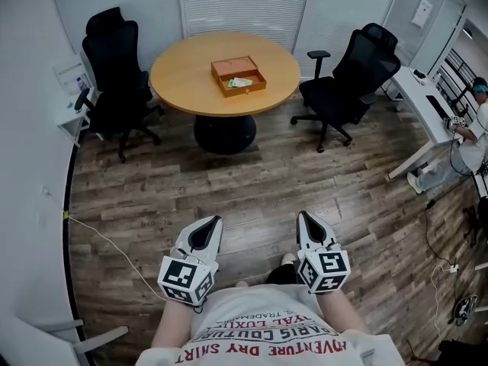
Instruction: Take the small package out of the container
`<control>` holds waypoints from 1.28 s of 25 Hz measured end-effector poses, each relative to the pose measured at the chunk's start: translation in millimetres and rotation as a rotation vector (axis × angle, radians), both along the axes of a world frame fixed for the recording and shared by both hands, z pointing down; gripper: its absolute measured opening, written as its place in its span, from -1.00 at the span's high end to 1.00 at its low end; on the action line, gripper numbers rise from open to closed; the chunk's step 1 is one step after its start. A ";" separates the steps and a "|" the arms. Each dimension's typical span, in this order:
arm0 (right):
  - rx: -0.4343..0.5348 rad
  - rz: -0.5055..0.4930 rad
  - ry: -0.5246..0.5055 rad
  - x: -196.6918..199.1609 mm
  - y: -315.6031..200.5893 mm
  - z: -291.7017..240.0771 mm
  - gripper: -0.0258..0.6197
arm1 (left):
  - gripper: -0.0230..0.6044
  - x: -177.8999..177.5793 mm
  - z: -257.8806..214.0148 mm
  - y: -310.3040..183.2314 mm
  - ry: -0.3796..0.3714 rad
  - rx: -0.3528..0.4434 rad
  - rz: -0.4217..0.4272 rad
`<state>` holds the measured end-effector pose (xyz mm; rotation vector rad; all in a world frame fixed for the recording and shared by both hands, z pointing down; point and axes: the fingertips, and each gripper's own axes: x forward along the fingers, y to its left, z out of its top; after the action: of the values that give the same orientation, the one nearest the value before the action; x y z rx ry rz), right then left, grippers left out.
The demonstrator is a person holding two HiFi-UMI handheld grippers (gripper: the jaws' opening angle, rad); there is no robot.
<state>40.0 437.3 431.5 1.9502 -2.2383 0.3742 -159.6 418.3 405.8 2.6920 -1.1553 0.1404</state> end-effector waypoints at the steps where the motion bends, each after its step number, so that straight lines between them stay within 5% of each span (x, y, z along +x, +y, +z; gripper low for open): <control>1: -0.004 -0.001 0.003 1.0 -1.8 2.3 0.90 | 0.89 0.3 3.0 -2.0 0.001 -0.007 -0.003; 16: -0.041 -0.217 0.020 9.5 -131.6 27.1 0.90 | 0.89 17.7 19.7 -95.1 -0.062 -0.029 -0.183; 32: -0.024 -0.372 0.004 136.7 -311.1 14.9 0.90 | 0.89 165.4 16.3 -259.1 -0.009 -0.056 -0.290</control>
<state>176.7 126.2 446.4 1.4735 -2.5089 0.3424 5.7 159.3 422.1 2.4446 -1.5031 0.1364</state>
